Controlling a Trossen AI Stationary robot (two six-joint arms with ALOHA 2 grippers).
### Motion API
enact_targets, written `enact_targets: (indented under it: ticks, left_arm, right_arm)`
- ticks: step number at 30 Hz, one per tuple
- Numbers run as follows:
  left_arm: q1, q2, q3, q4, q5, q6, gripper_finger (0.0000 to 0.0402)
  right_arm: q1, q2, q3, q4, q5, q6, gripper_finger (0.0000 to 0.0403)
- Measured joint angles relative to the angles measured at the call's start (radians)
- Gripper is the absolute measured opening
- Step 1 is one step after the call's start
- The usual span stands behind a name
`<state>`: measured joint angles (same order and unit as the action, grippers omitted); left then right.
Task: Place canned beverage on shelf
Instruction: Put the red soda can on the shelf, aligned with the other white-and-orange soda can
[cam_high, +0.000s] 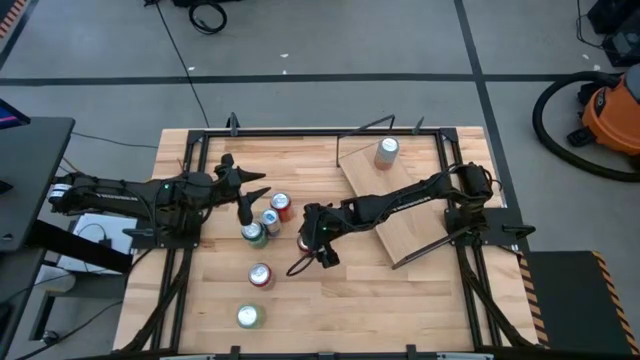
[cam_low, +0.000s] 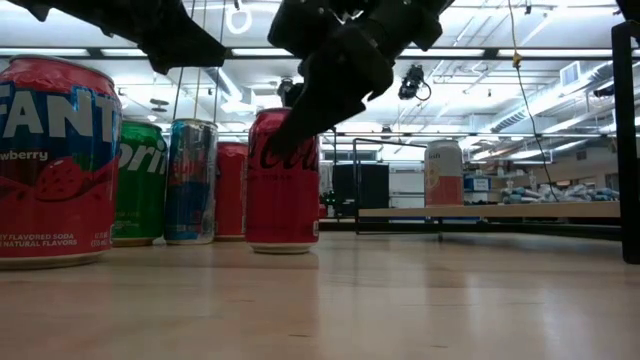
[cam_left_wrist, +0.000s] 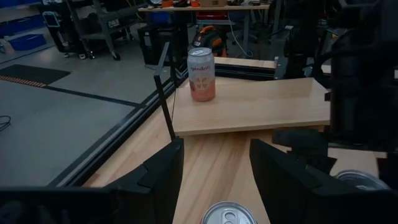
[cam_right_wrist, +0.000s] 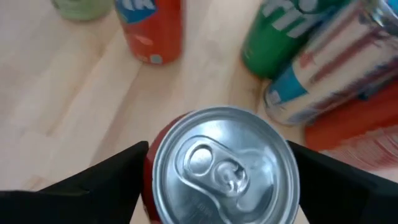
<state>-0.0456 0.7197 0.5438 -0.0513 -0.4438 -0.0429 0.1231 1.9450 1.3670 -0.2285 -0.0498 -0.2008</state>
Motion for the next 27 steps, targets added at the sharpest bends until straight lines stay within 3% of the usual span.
enact_targets:
  ticks: [7,27]
  left_arm:
    - [0.0,0.0,0.0,0.0,0.0,0.003,0.0194]
    - [0.0,0.0,-0.001,-0.007,0.0,0.004,0.0194]
  right_arm:
    - [-0.003,0.0,0.021,-0.031,0.012,-0.003,0.0324]
    - [-0.097,-0.002,0.17,-0.343,0.105,-0.001,0.0336]
